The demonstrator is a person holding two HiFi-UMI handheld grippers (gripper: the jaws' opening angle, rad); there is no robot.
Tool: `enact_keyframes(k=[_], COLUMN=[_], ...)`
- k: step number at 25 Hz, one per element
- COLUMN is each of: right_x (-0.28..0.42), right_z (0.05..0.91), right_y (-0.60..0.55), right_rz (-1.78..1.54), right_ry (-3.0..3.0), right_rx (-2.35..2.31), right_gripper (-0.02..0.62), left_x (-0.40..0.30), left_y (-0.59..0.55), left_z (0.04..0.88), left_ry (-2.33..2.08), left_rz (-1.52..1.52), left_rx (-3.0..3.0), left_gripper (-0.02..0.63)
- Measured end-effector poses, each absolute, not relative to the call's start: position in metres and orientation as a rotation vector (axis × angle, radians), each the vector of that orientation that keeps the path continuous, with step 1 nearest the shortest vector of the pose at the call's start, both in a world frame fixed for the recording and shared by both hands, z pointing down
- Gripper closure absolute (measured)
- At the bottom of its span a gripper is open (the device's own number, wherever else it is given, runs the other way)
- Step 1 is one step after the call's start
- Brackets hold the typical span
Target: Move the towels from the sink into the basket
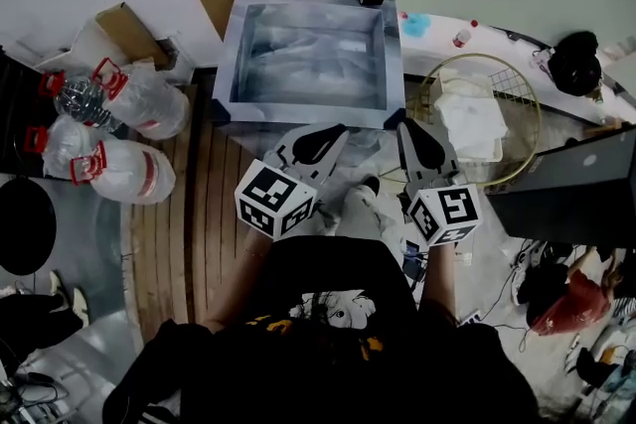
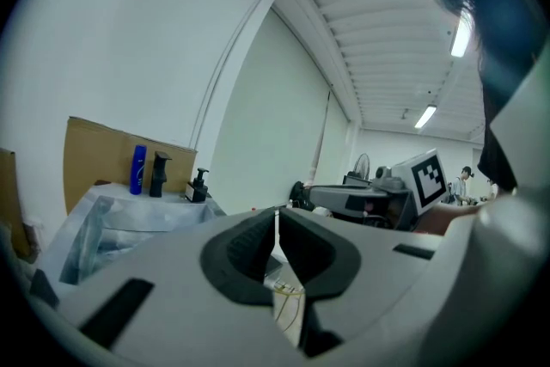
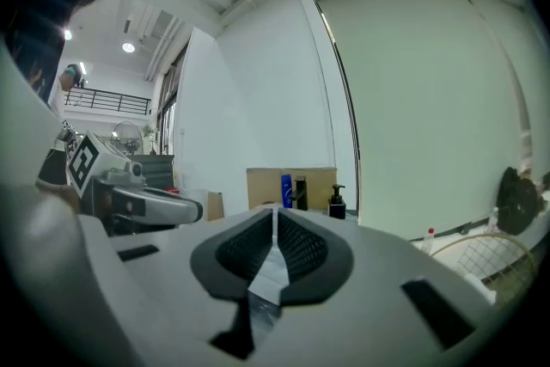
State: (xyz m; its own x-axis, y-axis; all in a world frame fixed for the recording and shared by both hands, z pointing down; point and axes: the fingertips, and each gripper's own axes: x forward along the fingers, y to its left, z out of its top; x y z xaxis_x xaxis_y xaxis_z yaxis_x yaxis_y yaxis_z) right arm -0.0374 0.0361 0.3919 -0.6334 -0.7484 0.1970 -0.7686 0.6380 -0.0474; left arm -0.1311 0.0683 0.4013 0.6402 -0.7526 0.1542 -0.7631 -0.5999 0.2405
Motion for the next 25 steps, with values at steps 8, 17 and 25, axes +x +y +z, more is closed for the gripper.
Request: enact_keyframes(k=[8,17,25], right_x=[-0.042,-0.035,-0.024], right_z=[0.391,0.395,0.402], right_y=[0.052,0.056,0.055], right_rz=[0.167,0.157,0.148], right_ry=[-2.678,-2.668,-2.642], right_rx=[1.212,1.215,1.201], right_gripper=[0.589,0.59,0.591], left_x=[-0.131,-0.132,-0.123], left_y=[0.084,0.093,0.094], left_z=[0.4,0.4,0.404], left_ry=[-1.23,-1.238,-1.217], left_rz=[0.029,0.043,0.059], left_rx=[2.575,2.581,2.584], left_gripper=[0.591,0.591,0.591])
